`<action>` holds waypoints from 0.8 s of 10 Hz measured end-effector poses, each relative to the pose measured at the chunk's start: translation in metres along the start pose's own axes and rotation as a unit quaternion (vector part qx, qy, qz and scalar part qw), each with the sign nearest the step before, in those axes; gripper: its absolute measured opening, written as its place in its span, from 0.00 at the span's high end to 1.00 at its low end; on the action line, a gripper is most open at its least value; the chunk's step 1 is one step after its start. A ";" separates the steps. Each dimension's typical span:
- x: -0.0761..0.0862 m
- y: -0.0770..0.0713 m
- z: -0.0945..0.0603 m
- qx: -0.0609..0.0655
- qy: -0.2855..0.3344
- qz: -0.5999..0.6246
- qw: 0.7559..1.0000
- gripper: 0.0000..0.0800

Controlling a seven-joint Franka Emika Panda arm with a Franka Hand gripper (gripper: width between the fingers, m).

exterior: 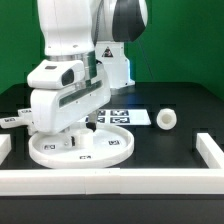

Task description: Assemble round table

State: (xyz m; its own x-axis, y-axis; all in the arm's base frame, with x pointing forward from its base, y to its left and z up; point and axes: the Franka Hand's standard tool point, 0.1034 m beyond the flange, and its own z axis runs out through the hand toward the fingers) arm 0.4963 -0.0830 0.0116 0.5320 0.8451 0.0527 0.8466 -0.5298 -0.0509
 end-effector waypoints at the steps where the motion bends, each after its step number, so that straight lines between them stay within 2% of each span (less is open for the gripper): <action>1: 0.000 0.000 0.001 0.001 0.000 0.000 1.000 0.19; 3: 0.000 0.000 0.001 0.001 0.000 0.000 1.000 0.22; 4: 0.000 0.000 0.001 0.000 0.000 0.000 1.000 0.45; 5: 0.000 0.000 0.000 0.000 0.000 0.000 1.000 0.45; 6: 0.000 0.000 0.000 0.000 0.000 0.000 1.000 0.49; 8: 0.000 0.000 0.000 0.000 0.000 0.000 1.000 0.49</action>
Offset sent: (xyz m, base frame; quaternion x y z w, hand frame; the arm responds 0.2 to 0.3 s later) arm 0.0000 0.0000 0.0000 0.0000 0.0000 0.0000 1.0000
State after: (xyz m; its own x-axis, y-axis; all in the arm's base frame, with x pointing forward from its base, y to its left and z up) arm 0.4962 -0.0830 0.0112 0.5322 0.8450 0.0525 0.8464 -0.5300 -0.0513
